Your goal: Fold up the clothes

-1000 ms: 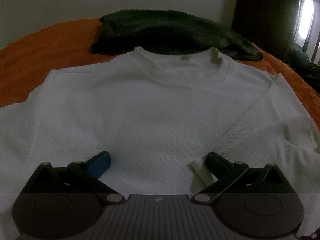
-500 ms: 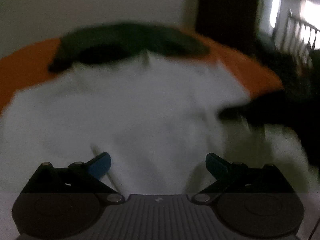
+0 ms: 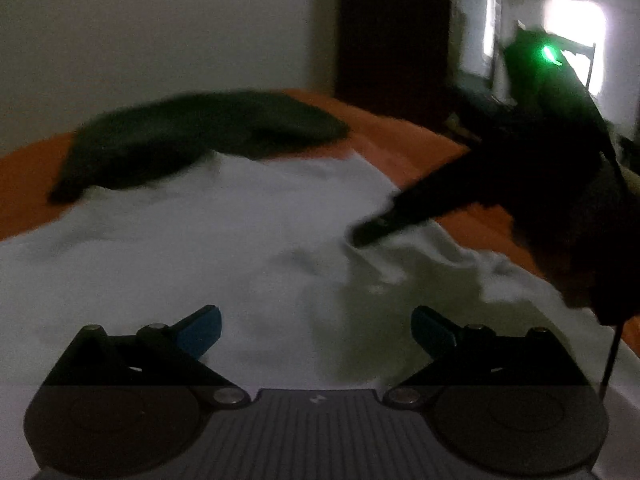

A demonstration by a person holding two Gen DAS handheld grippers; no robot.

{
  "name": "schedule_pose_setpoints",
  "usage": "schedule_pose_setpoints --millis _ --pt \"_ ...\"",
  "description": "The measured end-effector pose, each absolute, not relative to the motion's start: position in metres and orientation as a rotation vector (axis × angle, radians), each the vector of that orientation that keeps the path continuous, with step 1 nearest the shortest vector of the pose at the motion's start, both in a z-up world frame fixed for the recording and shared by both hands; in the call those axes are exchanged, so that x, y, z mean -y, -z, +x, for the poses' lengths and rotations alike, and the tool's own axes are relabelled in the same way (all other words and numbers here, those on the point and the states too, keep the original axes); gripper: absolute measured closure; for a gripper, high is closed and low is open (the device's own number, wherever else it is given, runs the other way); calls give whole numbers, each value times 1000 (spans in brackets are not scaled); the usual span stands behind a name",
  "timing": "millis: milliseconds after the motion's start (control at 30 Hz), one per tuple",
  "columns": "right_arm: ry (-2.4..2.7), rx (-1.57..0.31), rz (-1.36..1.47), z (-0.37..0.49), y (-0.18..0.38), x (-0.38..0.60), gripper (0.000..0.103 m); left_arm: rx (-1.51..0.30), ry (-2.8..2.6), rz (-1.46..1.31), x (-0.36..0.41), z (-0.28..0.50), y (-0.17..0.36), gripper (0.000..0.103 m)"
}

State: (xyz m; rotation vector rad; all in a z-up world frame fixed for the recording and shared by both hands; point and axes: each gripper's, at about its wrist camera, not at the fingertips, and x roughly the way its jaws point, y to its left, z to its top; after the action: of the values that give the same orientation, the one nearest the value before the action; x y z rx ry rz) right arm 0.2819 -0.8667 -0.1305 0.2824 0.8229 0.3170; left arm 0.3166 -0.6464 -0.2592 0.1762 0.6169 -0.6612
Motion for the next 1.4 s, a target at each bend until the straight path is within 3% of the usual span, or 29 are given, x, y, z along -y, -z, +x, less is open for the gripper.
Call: schedule_pose_setpoints --millis 100,200,367,500,600,667,833,900,933,967,1000,1233,1400 --pt "-322 -750 299 283 125 872 99 -663 657 196 656 320 282 0" --pt "-284 -663 249 285 113 867 99 -600 644 198 654 308 291 1" --pt "-229 -759 51 295 128 850 97 -616 678 185 646 303 280 1" --pt "-224 -638 75 257 105 854 83 -558 713 81 619 300 245 1" --pt "-293 -642 107 223 110 840 86 -521 635 101 610 312 239 0" --pt "-314 -688 78 212 126 828 97 -501 572 124 604 320 237 1" --pt "-223 -664 56 198 143 815 95 -654 434 162 594 340 284 0" --pt "-186 -640 92 180 134 813 80 -633 455 89 578 324 275 1" --pt "-177 -629 121 169 138 813 52 -616 476 50 569 313 267 1" --pt "-167 -617 150 157 141 813 16 -598 498 12 560 302 259 0" --pt "-158 -606 178 145 144 813 3 -584 517 -18 551 290 254 0" --pt "-91 -521 378 62 168 812 1 -606 469 56 500 184 309 0" --pt "-30 -567 403 31 168 818 0 -696 433 29 472 157 306 0"
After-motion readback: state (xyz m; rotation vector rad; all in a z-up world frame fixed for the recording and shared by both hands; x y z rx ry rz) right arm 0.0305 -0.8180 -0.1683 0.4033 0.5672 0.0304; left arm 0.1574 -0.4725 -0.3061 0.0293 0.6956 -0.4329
